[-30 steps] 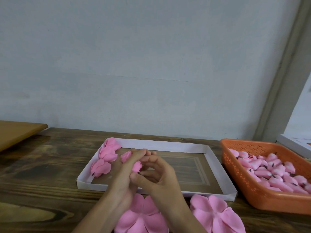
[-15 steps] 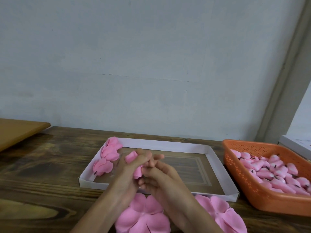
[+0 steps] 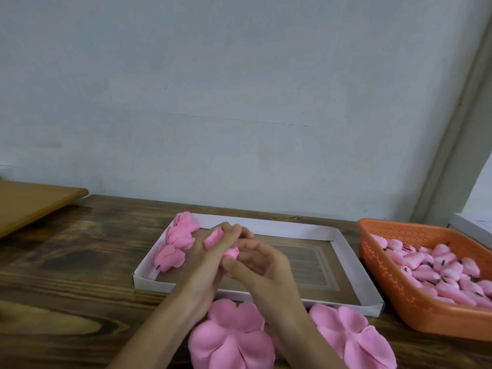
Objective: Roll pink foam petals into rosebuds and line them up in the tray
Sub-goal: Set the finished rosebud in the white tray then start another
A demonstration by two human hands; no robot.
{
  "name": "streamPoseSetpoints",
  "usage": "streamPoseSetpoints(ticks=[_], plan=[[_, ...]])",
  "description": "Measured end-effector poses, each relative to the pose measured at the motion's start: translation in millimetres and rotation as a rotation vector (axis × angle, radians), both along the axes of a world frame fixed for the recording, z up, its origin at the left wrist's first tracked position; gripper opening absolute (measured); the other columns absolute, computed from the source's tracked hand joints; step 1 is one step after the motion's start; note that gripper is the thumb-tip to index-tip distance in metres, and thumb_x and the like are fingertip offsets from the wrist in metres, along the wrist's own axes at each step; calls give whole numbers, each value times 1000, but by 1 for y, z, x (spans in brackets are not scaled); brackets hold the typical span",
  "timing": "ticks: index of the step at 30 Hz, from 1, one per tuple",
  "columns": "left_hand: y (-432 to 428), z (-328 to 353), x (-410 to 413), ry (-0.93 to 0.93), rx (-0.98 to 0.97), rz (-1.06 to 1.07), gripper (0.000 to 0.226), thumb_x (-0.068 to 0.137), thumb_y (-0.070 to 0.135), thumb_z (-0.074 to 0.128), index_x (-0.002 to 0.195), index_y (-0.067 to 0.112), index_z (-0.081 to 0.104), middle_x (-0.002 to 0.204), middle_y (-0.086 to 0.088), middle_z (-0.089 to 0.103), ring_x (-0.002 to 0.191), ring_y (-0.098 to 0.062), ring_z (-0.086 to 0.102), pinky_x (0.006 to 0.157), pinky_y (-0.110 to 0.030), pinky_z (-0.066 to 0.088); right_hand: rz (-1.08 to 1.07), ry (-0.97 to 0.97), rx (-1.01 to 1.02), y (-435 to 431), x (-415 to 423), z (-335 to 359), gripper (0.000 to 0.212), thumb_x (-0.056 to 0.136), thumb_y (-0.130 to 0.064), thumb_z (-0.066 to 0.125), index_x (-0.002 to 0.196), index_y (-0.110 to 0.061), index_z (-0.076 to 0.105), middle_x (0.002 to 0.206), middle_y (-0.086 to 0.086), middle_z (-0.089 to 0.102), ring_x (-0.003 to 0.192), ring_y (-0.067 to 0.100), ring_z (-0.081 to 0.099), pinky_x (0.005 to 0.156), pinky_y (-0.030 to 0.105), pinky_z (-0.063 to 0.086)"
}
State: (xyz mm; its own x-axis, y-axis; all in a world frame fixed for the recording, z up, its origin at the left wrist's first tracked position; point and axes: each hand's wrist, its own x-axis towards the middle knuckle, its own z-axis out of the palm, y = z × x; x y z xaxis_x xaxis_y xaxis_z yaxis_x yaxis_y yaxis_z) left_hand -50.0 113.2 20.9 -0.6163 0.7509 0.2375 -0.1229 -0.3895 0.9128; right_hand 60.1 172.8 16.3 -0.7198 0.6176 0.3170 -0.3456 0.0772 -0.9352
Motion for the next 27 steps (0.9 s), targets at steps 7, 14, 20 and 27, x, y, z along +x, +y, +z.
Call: streamPoseSetpoints(ticks=[7, 14, 20, 27], plan=[[-26, 15, -43, 479, -189, -105, 24, 84, 26, 85, 107, 22, 77, 97, 7, 74, 89, -17, 69, 74, -32, 59, 43, -76, 24, 11, -2, 11, 17, 88, -2, 76, 104, -3, 70, 89, 10, 80, 87, 14, 77, 75, 17, 55], [-47, 33, -91, 558, -465, -156, 30, 77, 31, 91, 102, 19, 81, 106, 0, 76, 92, -19, 77, 73, -34, 63, 9, -388, 89, 4, -39, 13, 27, 83, -24, 85, 99, -11, 67, 92, -3, 78, 87, 7, 72, 79, 28, 56], [-54, 48, -129, 582, -833, -153, 43, 75, 2, 89, 114, 14, 72, 113, -18, 72, 87, -31, 78, 75, -44, 65, 196, -644, 348, -6, -77, 18, 20, 89, -25, 79, 100, -9, 75, 85, -3, 66, 75, 6, 56, 67, 19, 44], [-42, 43, -138, 957, -1165, -234, 34, 84, 8, 81, 117, 9, 73, 111, -10, 70, 100, -28, 73, 81, -33, 63, 48, -611, 269, 7, -65, 28, 21, 89, -22, 75, 69, -24, 70, 81, -11, 73, 91, 6, 62, 82, 29, 47]])
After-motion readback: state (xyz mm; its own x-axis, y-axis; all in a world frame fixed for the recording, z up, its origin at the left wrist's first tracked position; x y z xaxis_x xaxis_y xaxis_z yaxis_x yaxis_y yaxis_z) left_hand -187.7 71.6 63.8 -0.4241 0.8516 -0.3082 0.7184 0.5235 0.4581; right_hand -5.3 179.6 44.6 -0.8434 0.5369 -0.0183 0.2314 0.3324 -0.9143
